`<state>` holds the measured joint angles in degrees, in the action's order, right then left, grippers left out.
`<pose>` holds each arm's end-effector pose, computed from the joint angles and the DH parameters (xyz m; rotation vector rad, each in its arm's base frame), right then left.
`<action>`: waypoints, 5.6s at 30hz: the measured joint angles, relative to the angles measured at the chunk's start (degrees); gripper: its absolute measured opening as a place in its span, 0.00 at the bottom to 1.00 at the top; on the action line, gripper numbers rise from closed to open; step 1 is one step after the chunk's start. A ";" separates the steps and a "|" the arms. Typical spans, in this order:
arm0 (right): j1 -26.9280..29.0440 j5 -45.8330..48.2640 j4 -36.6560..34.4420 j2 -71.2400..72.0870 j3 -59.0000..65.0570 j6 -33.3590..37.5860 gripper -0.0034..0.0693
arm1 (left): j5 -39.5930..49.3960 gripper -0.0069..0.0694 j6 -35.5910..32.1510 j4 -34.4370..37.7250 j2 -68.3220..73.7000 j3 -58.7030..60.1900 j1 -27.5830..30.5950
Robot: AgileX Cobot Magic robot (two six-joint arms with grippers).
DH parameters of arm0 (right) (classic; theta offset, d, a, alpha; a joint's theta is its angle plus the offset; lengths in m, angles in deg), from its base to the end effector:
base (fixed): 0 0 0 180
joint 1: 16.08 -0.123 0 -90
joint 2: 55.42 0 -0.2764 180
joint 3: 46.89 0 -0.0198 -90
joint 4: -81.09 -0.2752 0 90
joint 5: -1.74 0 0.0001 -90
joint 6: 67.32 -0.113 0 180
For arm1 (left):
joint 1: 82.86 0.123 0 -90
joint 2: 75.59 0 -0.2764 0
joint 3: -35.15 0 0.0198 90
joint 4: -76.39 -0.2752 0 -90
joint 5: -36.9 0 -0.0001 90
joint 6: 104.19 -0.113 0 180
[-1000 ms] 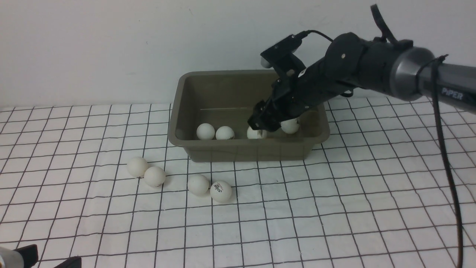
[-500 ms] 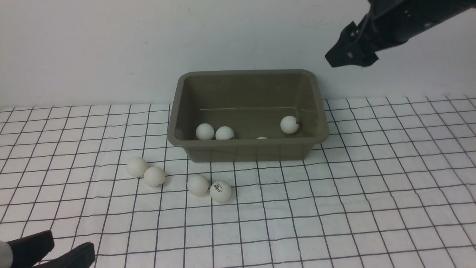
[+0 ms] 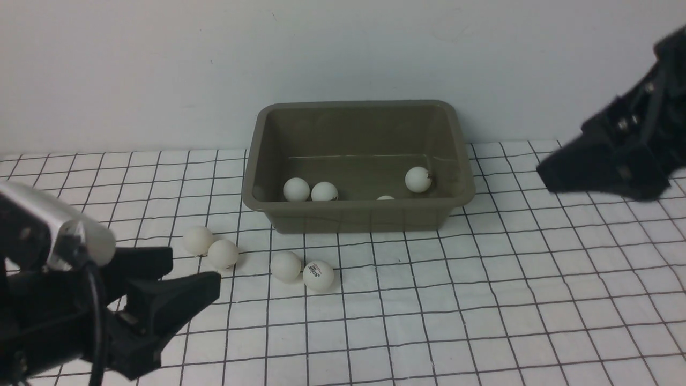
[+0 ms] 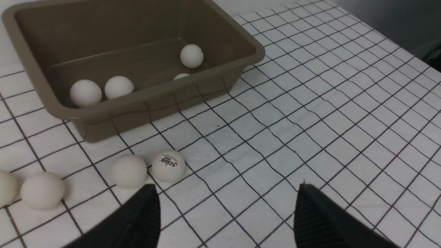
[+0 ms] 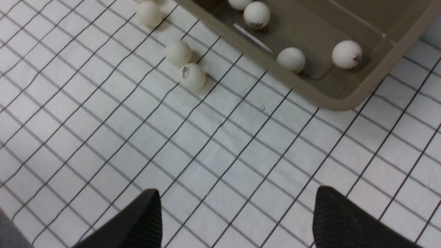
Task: Put the table tennis balls into the box on the white checkered tablecloth.
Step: 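Reach for and grasp a ping pong ball on the table beside the basket, then drop the ball into the bin, then reach for and grasp a ping pong ball on the table beside the basket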
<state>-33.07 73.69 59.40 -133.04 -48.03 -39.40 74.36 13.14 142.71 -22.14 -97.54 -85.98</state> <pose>0.2380 0.1142 0.3876 -0.9476 2.3450 0.4327 0.1886 -0.0734 0.2692 0.4463 1.9735 -0.6215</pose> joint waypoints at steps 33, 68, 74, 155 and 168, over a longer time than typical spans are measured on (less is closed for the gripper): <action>-0.87 -5.87 -1.10 12.06 13.77 -1.33 0.77 | -17.07 0.71 -9.44 4.03 53.26 -20.73 -18.57; -0.87 -6.62 -1.24 12.06 13.77 -2.77 0.72 | -13.75 0.53 -23.80 13.33 53.28 -32.62 -19.87; -0.87 -6.44 -1.14 12.06 13.77 -2.77 0.69 | -25.15 0.53 -45.50 21.68 57.95 -37.27 -19.16; -0.87 -10.44 -1.28 12.06 13.77 -1.10 0.68 | -29.34 0.72 -8.37 3.79 56.90 -19.14 -17.03; -0.87 -10.44 -1.28 12.06 13.77 -1.10 0.68 | -29.60 0.17 -8.86 3.90 59.53 -20.78 -17.03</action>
<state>-33.94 63.25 58.12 -120.98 -34.26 -40.50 44.76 4.28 146.61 37.40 -118.32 -103.01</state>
